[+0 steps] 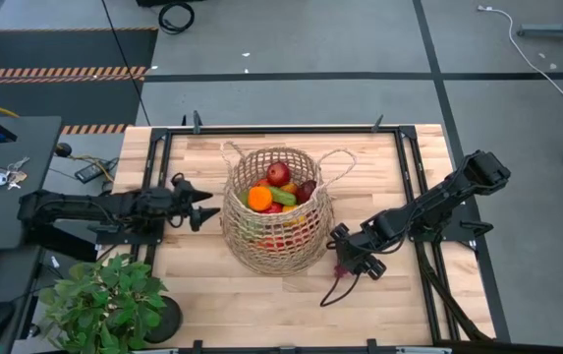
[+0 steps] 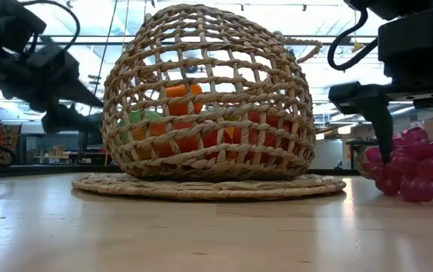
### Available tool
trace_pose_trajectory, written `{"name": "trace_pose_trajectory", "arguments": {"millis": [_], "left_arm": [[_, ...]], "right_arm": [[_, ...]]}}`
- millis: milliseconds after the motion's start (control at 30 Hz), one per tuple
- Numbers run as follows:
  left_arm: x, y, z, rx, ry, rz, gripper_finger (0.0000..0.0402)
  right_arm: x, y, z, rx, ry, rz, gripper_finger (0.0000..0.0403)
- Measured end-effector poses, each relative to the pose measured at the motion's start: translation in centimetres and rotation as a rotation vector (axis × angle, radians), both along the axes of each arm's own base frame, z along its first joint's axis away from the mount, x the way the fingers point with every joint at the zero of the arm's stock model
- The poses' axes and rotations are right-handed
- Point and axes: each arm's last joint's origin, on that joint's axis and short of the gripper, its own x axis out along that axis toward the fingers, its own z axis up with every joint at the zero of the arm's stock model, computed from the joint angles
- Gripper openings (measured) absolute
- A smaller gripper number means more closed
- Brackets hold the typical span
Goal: Build produce basket
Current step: Put the red grapes into the basket
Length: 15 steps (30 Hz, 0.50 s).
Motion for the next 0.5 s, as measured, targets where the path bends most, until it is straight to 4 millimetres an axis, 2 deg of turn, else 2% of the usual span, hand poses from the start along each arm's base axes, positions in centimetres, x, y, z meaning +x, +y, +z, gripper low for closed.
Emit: {"name": "trace_pose_trajectory", "arguments": {"millis": [67,267,500], "left_arm": [[-0.19,-0.01,-0.48,-0.009,0.052,0.002,0.0357],[-0.25,-0.01,-0.54,-0.098,0.04,0.038,0.0357],[-0.23,-0.01,-0.52,-0.066,0.044,0.026,0.0357]], "right_arm": [[-0.01,0.02,0.0,0.001,0.001,0.003,0.0236],[0.2,0.05,0.45,-0.007,0.001,-0.038,0.0177],[0.53,-0.12,0.65,-0.029,-0.027,-0.088,0.0131]]}}
